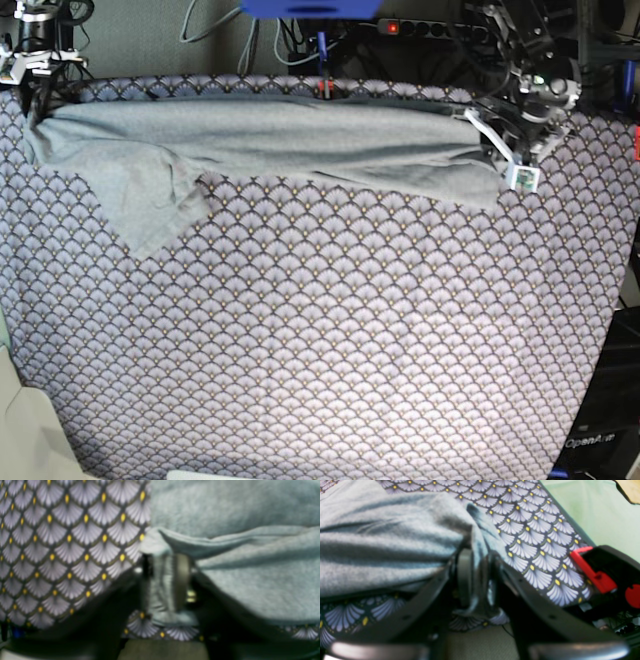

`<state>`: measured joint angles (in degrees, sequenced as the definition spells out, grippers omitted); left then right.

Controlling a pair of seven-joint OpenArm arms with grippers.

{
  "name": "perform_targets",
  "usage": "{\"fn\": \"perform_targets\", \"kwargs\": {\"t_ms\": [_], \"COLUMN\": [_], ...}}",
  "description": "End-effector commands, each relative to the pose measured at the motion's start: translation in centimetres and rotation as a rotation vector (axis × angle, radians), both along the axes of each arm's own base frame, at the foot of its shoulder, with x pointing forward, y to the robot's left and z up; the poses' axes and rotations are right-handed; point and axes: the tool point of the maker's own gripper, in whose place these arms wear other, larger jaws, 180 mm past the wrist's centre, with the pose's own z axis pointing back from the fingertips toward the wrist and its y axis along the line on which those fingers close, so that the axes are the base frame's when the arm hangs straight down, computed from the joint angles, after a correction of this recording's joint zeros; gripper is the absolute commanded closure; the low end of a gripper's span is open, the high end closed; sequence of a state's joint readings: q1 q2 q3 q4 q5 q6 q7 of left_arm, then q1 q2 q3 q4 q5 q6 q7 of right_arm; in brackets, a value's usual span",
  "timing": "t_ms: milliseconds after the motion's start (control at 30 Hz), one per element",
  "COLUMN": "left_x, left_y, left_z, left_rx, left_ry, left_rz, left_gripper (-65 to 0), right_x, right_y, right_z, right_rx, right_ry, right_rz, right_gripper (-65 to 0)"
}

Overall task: Fold the T-shirt properly
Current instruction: 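Lower the folded shirt onto the table and open both grippers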

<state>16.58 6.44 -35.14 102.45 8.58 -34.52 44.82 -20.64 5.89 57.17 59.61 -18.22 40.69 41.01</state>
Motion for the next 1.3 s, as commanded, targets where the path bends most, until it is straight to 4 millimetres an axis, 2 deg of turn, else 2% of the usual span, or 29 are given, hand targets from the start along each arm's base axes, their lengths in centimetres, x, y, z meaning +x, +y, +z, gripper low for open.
{"fn": "perform_targets", "kwargs": {"t_ms": [0, 133, 267, 400, 533, 833, 933, 1033, 1267], "left_x": [0.8, 0.8, 0.2, 0.2, 0.4, 0.4, 0.3, -0.3, 0.1], "left_y": [0.3, 0.4, -0.8, -1.1, -1.1, -1.0, -0.7, 0.6, 1.0], "left_z": [1.2, 1.2, 0.8, 0.7, 0.7, 0.7, 0.7, 0.7, 1.0], "left_rx": [0.012, 0.013, -0.003, -0.008, -0.011, -0.009, -0.006, 0.002, 0.009], "left_ry": [-0.048, -0.047, -0.024, -0.025, -0.027, -0.026, -0.024, -0.021, -0.032], "left_rz": [0.0, 0.0, -0.086, -0.092, -0.091, -0.092, -0.084, -0.04, -0.032], "left_gripper": [-23.8, -26.5, -28.9, -32.7, -33.0, -33.2, -33.2, -33.2, -33.2], "right_x": [0.2, 0.1, -0.5, -1.0, -1.2, -1.8, -2.4, -2.7, -2.6], "right_y": [-1.2, -1.3, -3.1, -4.9, -5.2, -4.4, -3.1, -1.8, -1.5], "right_z": [1.8, 1.9, 3.0, 4.2, 4.4, 3.4, 1.7, 0.2, 0.0], "right_rx": [-0.047, -0.051, -0.08, -0.11, -0.119, -0.094, -0.092, -0.082, -0.073], "right_ry": [-0.047, -0.048, -0.075, -0.113, -0.108, -0.089, -0.007, 0.048, 0.046], "right_rz": [-0.009, -0.009, -0.07, -0.139, -0.136, -0.144, -0.108, -0.084, -0.088], "right_gripper": [-17.7, -18.5, -18.5, -18.5, -18.5, -18.5, -18.5, -18.5, -18.5]}}
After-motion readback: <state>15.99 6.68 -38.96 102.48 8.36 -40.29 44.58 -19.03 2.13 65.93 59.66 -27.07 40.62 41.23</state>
